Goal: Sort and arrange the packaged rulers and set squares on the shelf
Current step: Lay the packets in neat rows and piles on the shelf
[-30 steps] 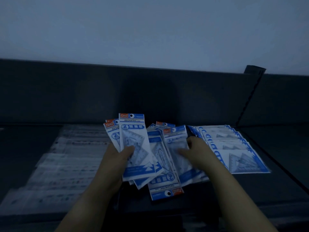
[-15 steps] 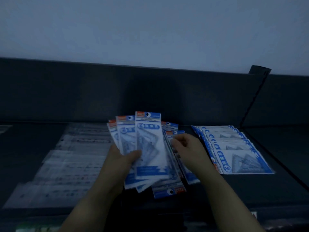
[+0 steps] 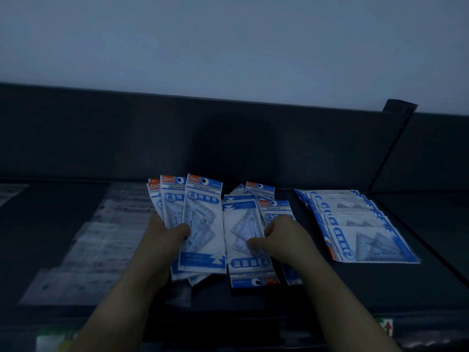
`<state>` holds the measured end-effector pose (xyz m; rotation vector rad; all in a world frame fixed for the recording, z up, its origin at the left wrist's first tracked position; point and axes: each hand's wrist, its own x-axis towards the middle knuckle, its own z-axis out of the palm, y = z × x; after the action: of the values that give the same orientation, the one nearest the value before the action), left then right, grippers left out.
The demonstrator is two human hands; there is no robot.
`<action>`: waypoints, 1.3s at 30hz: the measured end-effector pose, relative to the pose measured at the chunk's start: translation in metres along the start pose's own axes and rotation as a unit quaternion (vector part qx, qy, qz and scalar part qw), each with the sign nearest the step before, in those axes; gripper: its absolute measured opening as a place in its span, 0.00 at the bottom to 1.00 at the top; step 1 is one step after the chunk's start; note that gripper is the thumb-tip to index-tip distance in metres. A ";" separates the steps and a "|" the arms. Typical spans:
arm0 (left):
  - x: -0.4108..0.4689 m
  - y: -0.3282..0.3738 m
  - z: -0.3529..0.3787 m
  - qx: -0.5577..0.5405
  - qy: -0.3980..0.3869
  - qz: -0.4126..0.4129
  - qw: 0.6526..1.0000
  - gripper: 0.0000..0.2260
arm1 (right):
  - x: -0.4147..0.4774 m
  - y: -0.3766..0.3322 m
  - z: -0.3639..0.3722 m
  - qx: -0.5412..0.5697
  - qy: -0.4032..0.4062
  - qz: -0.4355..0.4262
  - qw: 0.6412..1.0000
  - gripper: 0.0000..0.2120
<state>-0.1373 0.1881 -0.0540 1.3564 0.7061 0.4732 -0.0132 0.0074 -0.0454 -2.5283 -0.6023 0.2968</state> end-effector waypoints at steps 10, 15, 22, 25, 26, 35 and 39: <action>-0.017 0.014 0.000 -0.036 -0.036 -0.020 0.999 0.11 | -0.003 0.011 -0.040 0.384 0.004 0.002 0.923 0.05; -0.025 0.016 0.012 -0.081 -0.133 -0.029 0.987 0.05 | -0.008 0.002 -0.055 0.198 -0.111 -0.080 0.971 0.03; -0.022 0.011 0.020 -0.083 -0.048 0.015 0.995 0.12 | 0.002 0.007 -0.047 0.398 0.029 -0.005 0.917 0.14; -0.016 0.009 0.022 -0.123 -0.039 0.042 0.991 0.16 | -0.006 0.006 -0.037 0.505 -0.052 0.037 0.861 0.17; -0.015 0.007 0.024 -0.123 -0.045 0.044 0.990 0.16 | -0.008 0.004 -0.032 0.506 -0.069 0.029 0.859 0.15; -0.012 0.003 0.024 -0.133 -0.076 -0.025 0.988 0.18 | 0.005 0.016 -0.051 0.566 0.007 -0.002 0.824 0.09; -0.022 0.007 0.035 -0.078 -0.163 0.006 0.983 0.16 | 0.005 0.002 -0.040 0.483 -0.037 -0.021 0.874 0.07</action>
<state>-0.1276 0.1498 -0.0409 1.2523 0.3825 0.2985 0.0048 -0.0086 -0.0131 -1.5353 -0.3851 0.5227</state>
